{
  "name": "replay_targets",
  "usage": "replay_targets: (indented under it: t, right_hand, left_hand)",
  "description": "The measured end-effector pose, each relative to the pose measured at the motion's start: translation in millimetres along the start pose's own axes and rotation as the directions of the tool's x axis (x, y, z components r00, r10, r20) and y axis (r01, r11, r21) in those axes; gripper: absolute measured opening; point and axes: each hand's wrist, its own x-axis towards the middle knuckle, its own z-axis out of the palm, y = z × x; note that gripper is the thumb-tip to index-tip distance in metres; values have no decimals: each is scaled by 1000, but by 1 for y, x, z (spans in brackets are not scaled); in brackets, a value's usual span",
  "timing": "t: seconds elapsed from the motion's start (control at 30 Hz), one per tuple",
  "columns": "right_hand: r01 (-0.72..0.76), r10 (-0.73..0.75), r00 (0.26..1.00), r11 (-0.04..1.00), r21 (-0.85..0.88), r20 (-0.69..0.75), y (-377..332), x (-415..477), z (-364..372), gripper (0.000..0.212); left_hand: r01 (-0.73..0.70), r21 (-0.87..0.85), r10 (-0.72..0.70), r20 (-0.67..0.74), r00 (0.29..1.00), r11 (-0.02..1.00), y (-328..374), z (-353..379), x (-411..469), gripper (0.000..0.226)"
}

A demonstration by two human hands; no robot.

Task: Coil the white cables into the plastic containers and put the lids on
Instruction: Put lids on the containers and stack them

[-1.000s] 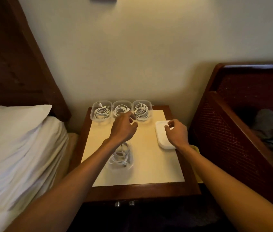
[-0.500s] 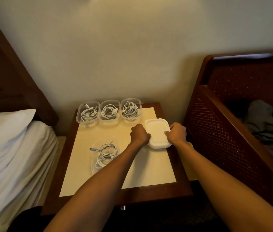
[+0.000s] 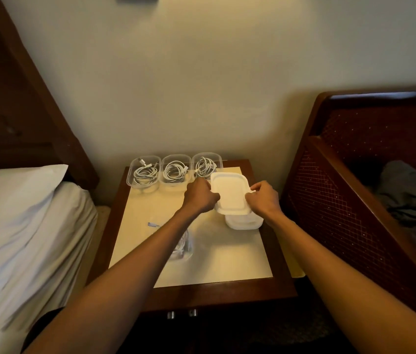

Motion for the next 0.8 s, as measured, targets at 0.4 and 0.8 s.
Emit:
replay_targets:
  t: [0.4, 0.8]
  right_hand:
    - [146, -165, 929, 986, 81, 332, -80, -71, 90, 47]
    - [151, -87, 930, 976, -156, 357, -56, -92, 107, 49]
  left_hand:
    - [149, 114, -156, 59, 986, 982, -85, -112, -41, 59]
    - [147, 289, -189, 123, 974, 946, -118, -70, -77, 69]
